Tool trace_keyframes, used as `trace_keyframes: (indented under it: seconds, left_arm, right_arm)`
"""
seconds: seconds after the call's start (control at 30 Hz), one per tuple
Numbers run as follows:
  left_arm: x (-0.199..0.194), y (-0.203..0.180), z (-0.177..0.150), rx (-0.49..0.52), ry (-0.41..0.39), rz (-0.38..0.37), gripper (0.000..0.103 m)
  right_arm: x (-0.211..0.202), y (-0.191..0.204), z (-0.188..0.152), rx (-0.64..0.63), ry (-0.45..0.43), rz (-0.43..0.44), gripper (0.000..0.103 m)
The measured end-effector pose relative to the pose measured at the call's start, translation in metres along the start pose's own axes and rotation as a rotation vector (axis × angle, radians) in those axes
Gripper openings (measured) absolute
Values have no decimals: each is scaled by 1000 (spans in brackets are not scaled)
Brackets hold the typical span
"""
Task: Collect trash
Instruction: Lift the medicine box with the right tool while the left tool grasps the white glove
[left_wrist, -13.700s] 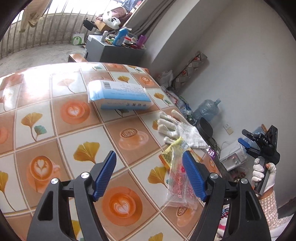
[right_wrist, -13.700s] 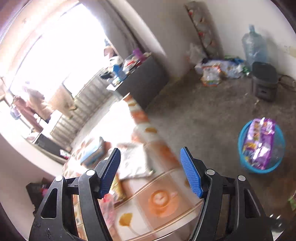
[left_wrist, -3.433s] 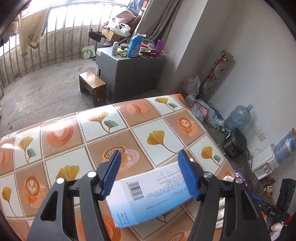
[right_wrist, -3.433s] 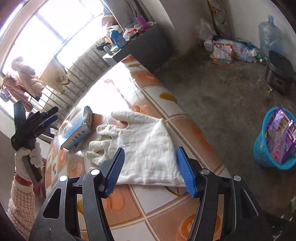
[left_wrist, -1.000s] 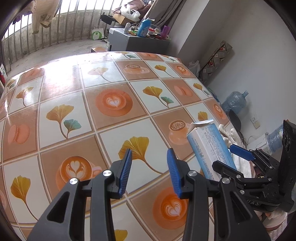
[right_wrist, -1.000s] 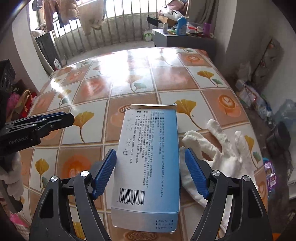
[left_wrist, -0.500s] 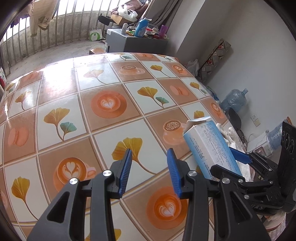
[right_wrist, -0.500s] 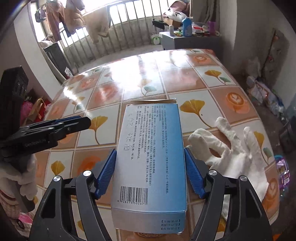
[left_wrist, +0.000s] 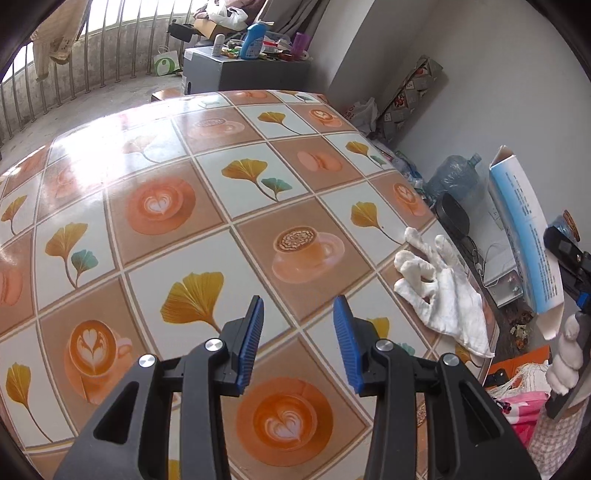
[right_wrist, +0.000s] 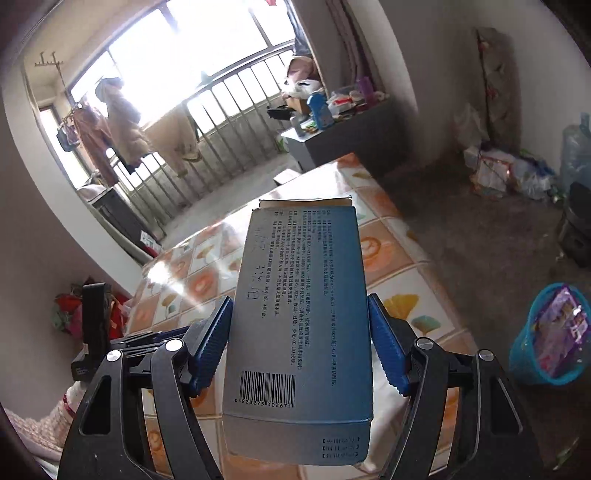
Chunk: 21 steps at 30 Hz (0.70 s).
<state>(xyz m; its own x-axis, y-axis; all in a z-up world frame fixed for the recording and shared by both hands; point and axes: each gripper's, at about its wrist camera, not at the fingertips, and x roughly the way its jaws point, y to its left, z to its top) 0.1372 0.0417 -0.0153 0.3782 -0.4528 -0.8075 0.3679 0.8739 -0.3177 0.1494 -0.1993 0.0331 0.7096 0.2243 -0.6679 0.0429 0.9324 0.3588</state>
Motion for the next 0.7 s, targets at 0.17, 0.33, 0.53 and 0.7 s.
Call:
trace_keyframes:
  seconds: [0.17,0.33,0.53,0.7]
  left_arm:
    - [15,-36,-7,69,49,-74,39]
    - [27,-64,-16,127,95,-113,39]
    - [38,-69,-26,129,145,-108,39]
    - [35,-60,-24,107,133,-97,40]
  right_arm:
    - [-1,-59,1,16,63,-237,67]
    - [32,-74,-20,7,190,-312,67]
    - [49,-31,-52,-26,273,-171,67]
    - [52,7,-70,-41,314,-54,67]
